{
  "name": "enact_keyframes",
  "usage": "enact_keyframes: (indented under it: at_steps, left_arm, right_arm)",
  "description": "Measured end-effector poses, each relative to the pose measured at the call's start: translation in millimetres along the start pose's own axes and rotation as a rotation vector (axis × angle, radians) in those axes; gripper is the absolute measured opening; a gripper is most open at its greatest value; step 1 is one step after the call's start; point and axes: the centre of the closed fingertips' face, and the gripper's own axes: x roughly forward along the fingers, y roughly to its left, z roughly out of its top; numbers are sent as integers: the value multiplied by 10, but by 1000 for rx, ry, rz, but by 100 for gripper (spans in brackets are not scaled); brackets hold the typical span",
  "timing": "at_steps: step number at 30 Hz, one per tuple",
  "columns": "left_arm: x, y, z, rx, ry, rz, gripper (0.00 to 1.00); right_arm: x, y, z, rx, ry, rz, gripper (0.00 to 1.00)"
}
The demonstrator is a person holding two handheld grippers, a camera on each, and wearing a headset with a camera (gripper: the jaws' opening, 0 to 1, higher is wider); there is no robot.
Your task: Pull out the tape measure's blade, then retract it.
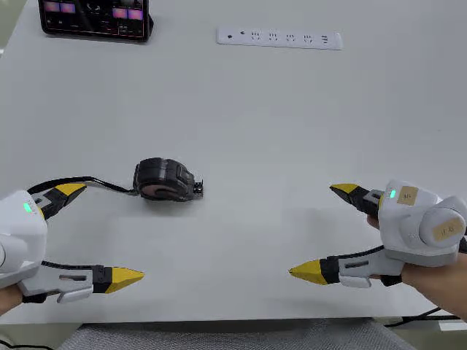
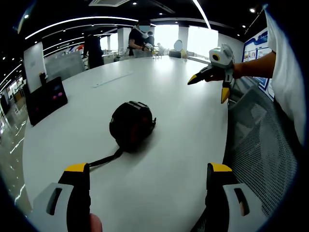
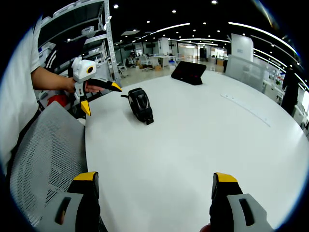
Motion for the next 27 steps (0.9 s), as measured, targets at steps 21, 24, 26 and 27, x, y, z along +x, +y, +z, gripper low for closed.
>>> enact_keyframes:
  at_steps: [21, 24, 26, 27]
  left_arm:
    - [26, 36, 10, 7, 8, -10, 99]
    - [32, 77, 48, 11, 4, -12, 99]
    - [38, 98, 69, 15, 2, -19, 99]
    - [44, 109, 84, 16, -1, -21, 99]
  right_arm:
    - [42, -39, 57, -13, -6, 10, 97]
    - [72, -68, 98, -23, -10, 14, 97]
    - [88, -85, 126, -29, -12, 16, 97]
    - [97, -92, 139, -31, -13, 19, 97]
